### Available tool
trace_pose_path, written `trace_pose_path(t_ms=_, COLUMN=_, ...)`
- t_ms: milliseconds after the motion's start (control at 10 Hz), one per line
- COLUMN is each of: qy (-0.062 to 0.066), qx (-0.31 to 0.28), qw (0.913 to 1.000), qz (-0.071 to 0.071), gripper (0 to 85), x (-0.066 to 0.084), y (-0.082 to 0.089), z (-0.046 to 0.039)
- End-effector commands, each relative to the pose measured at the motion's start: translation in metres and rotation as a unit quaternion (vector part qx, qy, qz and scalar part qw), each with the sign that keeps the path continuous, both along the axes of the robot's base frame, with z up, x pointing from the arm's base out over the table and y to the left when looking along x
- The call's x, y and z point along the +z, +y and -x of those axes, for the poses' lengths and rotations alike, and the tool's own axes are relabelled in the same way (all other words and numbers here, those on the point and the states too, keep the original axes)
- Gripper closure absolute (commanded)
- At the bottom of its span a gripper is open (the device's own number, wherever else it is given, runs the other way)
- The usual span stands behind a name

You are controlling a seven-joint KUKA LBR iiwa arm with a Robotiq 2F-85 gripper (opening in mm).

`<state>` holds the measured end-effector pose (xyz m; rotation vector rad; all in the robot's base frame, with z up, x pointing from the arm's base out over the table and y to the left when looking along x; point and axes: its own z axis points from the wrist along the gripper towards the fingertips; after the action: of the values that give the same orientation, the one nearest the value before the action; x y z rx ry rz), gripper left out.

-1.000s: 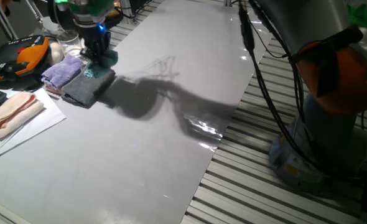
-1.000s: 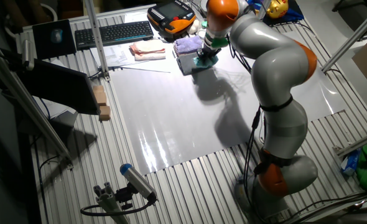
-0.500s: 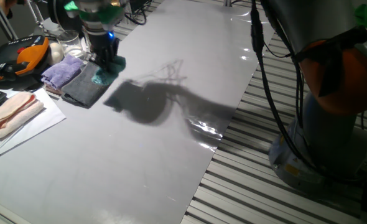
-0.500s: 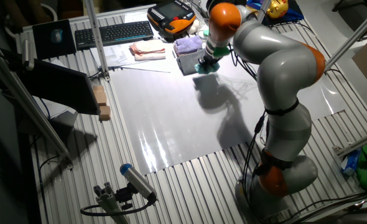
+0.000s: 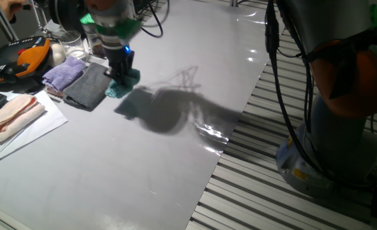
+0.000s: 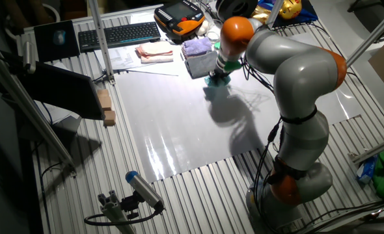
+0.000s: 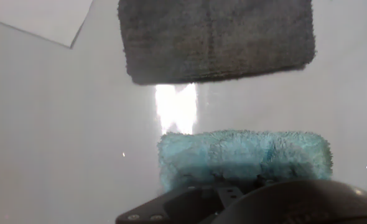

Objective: Clean the table with a cloth

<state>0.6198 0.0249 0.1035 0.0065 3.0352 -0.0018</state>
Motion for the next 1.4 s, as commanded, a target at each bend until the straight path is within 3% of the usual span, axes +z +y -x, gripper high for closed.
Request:
trace_pose_path(t_ms=0, qy=0.004, qx=0.0, qw=1.0, qz=-0.001, gripper=85.0, x=-0.0004, y=0.0, z=0.0015)
trace_pose_path(t_ms=400, qy=0.016, qx=0.008, qw=0.9998, qz=-0.001, gripper=85.0, x=-0.0005, y=0.0007, z=0.0054)
trace_pose_path(t_ms=800, qy=0.01, qx=-0.002, qw=0.9999, qz=-0.003, gripper=85.0, x=-0.0002, y=0.003, z=0.0039)
trace_pose_path(t_ms=1300, qy=0.009, qx=-0.034, qw=0.9994, qz=0.006, gripper=85.0, x=-0.0002, y=0.003, z=0.0039)
